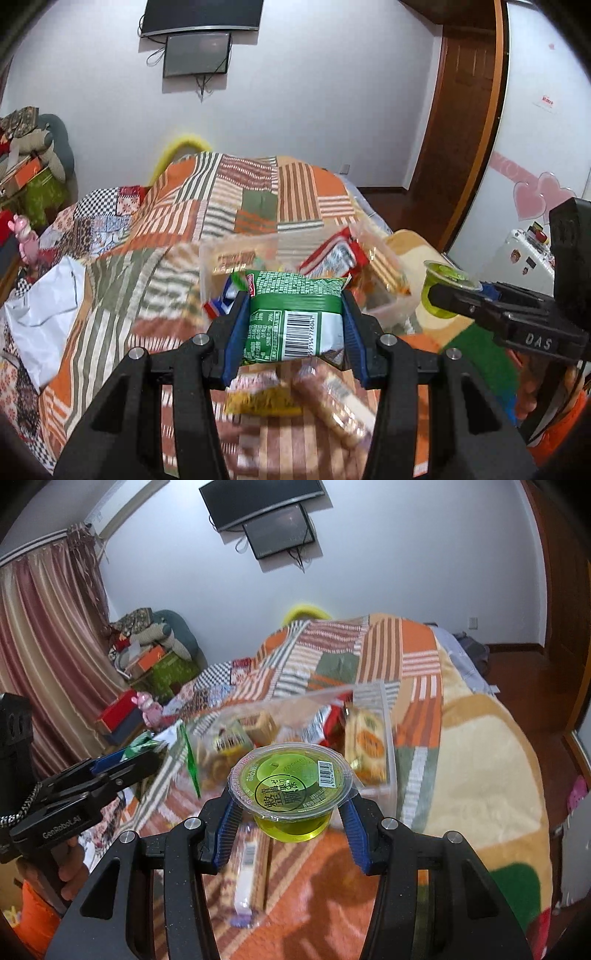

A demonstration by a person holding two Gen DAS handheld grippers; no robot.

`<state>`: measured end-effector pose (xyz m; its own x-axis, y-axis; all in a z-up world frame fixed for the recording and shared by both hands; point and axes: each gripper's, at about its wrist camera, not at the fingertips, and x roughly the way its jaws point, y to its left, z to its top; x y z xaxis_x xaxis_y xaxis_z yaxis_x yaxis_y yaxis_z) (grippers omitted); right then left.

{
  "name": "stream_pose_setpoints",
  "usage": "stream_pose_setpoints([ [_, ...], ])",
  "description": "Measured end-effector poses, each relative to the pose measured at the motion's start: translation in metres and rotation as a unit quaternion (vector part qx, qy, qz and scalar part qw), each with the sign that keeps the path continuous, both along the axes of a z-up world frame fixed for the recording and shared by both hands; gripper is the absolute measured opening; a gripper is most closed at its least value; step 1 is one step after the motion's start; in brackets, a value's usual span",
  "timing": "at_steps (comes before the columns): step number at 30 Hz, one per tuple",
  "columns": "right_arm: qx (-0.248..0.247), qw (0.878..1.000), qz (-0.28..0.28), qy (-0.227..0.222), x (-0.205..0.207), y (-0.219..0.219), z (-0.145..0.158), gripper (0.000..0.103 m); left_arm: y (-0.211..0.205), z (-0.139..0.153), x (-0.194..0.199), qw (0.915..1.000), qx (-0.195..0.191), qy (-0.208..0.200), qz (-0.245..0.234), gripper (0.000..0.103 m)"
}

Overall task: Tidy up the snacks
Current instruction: 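Place the green chip bag into the box with left tool while right tool places the jelly cup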

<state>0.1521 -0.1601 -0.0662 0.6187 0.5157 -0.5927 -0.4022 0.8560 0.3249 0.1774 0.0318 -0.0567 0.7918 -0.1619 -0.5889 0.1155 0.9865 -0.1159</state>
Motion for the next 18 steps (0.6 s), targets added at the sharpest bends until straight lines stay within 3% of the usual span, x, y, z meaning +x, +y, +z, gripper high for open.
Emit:
stream_pose_setpoints([
  [7, 0.002, 1.000, 0.000, -0.010, 0.022, 0.009, 0.002, 0.047, 0.004, 0.006, 0.038, 1.0000, -0.006, 0.002, 0.006, 0.047],
  [11, -0.002, 1.000, 0.001, -0.005, 0.033, 0.015, -0.002, 0.047, 0.009, -0.003, 0.060, 0.9997, 0.009, 0.010, 0.021, 0.047],
  [18, -0.021, 1.000, 0.005, 0.021, 0.052, 0.033, -0.024, 0.047, 0.032, -0.027, 0.094, 0.9973, -0.008, 0.048, 0.055, 0.047],
])
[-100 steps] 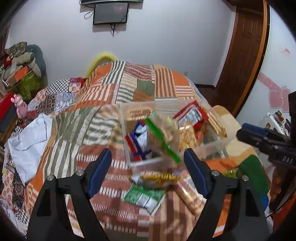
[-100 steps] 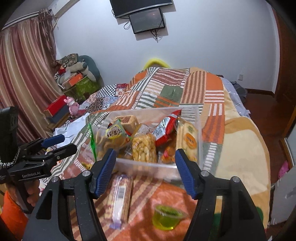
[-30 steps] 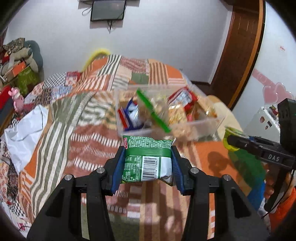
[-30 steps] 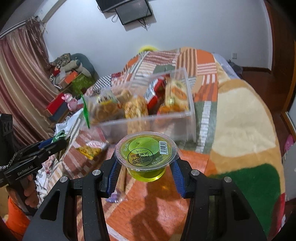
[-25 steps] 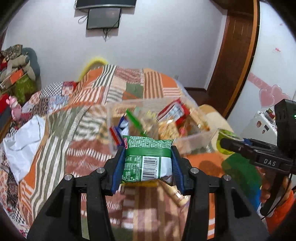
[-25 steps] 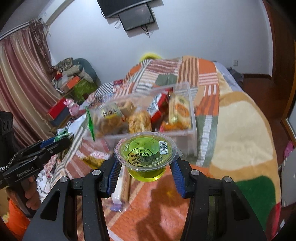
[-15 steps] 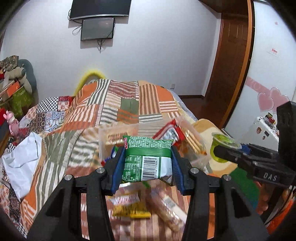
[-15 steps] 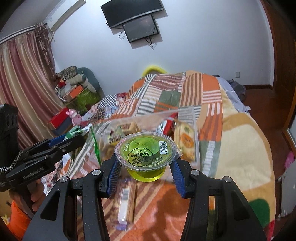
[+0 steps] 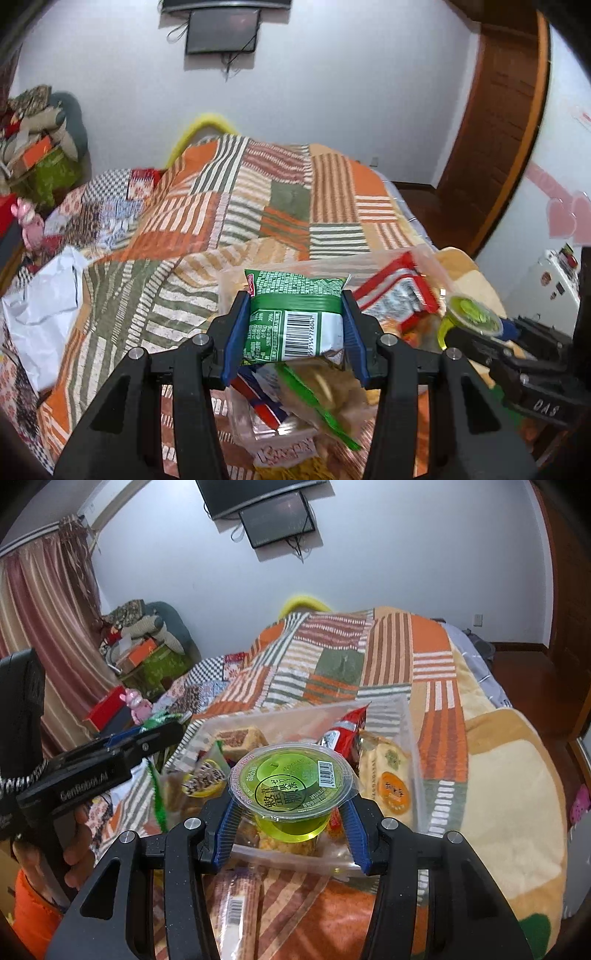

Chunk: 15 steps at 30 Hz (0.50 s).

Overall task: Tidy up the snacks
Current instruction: 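Place the green chip bag into the box with left tool while right tool places the jelly cup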

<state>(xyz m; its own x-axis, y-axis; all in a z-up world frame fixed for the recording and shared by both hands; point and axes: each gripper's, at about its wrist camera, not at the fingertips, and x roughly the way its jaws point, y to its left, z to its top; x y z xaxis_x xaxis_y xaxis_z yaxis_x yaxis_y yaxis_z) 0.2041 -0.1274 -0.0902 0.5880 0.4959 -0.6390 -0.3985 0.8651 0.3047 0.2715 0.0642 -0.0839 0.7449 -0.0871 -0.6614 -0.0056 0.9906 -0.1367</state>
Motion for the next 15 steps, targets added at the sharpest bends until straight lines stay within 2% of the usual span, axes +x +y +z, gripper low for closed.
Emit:
stream_pose_setpoints([
  [4, -0.011, 1.000, -0.001, 0.012, 0.005, 0.003, -0.011, 0.047, 0.012, -0.017, 0.014, 0.9991, -0.032, 0.027, 0.006, 0.048],
  [7, -0.014, 1.000, -0.002, 0.022, 0.007, 0.002, -0.017, 0.047, 0.014, -0.031, 0.020, 0.9984, -0.028, 0.048, 0.011, 0.048],
  [10, -0.021, 0.999, 0.000, 0.027, 0.006, 0.002, -0.020, 0.049, 0.016, -0.036, 0.019, 0.9984, -0.023, 0.047, 0.021, 0.054],
  [13, -0.037, 0.999, 0.001, 0.022, 0.002, 0.004, -0.019, 0.050, 0.019, -0.034, 0.016, 0.9981, -0.037, 0.046, 0.019, 0.060],
  [15, -0.039, 0.999, 0.004, 0.027, 0.002, 0.005, -0.019, 0.051, 0.020, -0.033, 0.013, 0.9979, -0.041, 0.046, 0.020, 0.067],
])
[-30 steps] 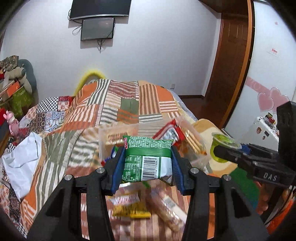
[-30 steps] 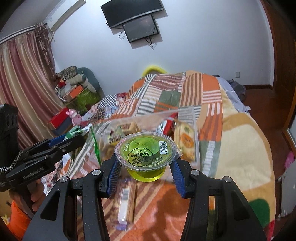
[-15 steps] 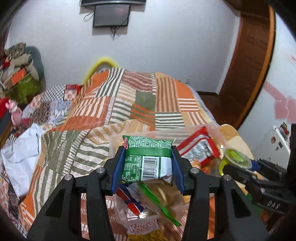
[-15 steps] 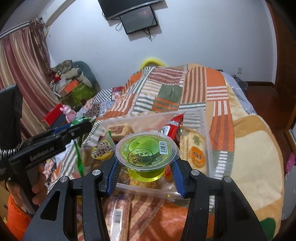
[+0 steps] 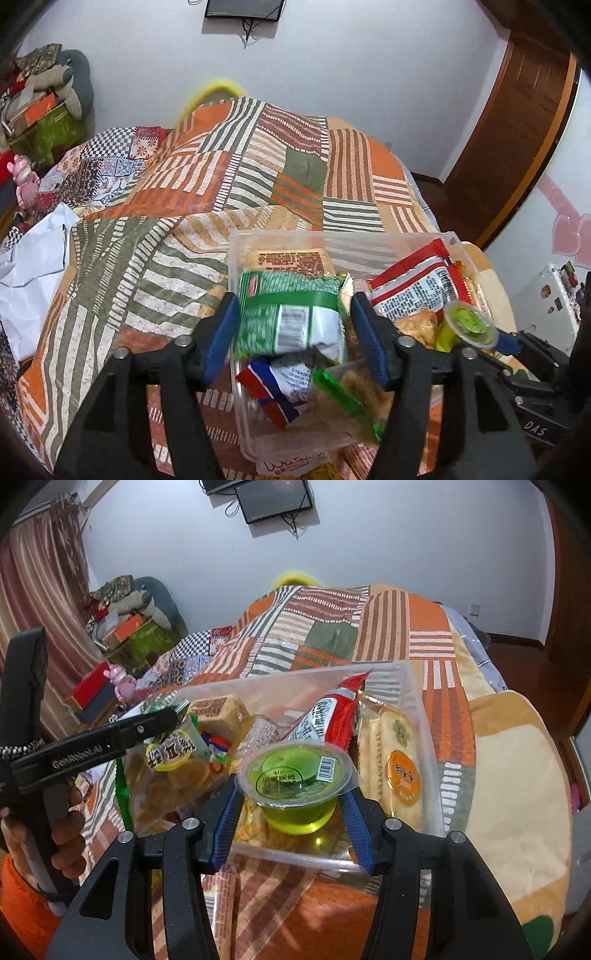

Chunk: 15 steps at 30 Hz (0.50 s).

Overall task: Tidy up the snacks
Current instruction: 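Place the green chip bag into the box with left tool while right tool places the jelly cup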

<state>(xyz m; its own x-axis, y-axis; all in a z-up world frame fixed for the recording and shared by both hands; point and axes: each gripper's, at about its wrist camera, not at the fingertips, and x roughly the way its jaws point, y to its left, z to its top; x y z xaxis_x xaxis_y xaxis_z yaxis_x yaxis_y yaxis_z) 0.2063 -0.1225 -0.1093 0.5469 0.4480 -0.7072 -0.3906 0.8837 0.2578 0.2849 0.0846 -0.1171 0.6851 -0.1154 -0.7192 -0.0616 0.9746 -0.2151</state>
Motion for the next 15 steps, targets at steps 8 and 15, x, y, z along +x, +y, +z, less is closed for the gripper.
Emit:
stream_pose_setpoints([
  [8, 0.017, 1.000, -0.006, -0.022, -0.012, -0.008, 0.015, 0.069, 0.000, 0.015, -0.021, 0.9997, 0.016, -0.020, -0.002, 0.072],
  [15, 0.014, 0.999, 0.010, -0.033, -0.029, -0.007, 0.027, 0.070, -0.002, 0.029, -0.052, 0.9988, 0.028, -0.038, -0.011, 0.077],
])
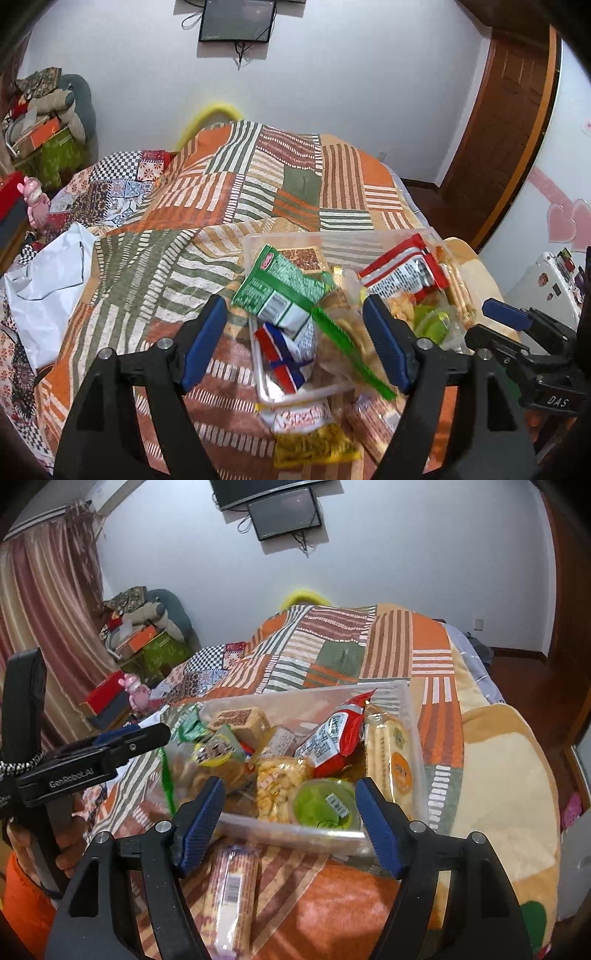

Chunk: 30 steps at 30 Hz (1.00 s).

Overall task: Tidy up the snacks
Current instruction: 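Place the green chip bag into the box with left tool while right tool places the jelly cup, then grasp the yellow chip bag with left tool while right tool grasps the wafer roll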

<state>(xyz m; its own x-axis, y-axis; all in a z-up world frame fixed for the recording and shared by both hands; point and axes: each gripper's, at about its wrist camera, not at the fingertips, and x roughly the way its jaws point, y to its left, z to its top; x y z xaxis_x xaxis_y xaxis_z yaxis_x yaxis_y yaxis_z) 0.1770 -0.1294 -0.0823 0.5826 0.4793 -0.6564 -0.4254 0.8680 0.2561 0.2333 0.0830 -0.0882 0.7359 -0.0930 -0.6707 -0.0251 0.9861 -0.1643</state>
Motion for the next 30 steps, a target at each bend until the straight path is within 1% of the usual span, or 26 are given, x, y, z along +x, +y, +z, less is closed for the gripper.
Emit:
stream_pose_setpoints([
  [4, -0.014, 1.000, 0.015, -0.003, -0.013, 0.006, -0.002, 0.070, 0.000, 0.000, -0.020, 1.0000, -0.004, 0.000, -0.008, 0.078],
  [7, -0.023, 0.999, 0.025, -0.002, -0.022, 0.010, -0.006, 0.071, 0.001, -0.005, -0.032, 1.0000, -0.002, 0.006, -0.008, 0.081],
  [11, -0.036, 0.999, 0.038, 0.004, -0.034, 0.017, -0.017, 0.071, 0.003, -0.017, -0.044, 0.9997, -0.002, 0.023, -0.009, 0.082],
  [13, -0.039, 0.998, 0.044, 0.015, -0.037, 0.021, -0.025, 0.071, 0.004, -0.027, -0.048, 0.9992, -0.004, 0.038, -0.010, 0.082],
  [17, -0.045, 0.997, 0.054, 0.037, -0.040, 0.028, -0.041, 0.071, -0.001, -0.046, -0.049, 0.9979, -0.004, 0.063, -0.016, 0.082],
  [22, -0.061, 0.993, 0.072, 0.068, -0.040, 0.040, -0.064, 0.071, -0.011, -0.067, -0.048, 0.9963, 0.014, 0.083, -0.021, 0.082],
  [26, -0.070, 0.991, 0.078, 0.082, -0.038, 0.051, -0.075, 0.071, -0.016, -0.078, -0.045, 0.9951, 0.021, 0.093, -0.024, 0.082],
  [28, -0.070, 0.990, 0.079, 0.093, -0.034, 0.055, -0.080, 0.071, -0.015, -0.082, -0.044, 0.9947, 0.027, 0.098, -0.019, 0.082],
  [30, -0.073, 0.990, 0.078, 0.092, -0.033, 0.057, -0.081, 0.070, -0.012, -0.089, -0.045, 0.9939, 0.032, 0.105, -0.011, 0.082],
])
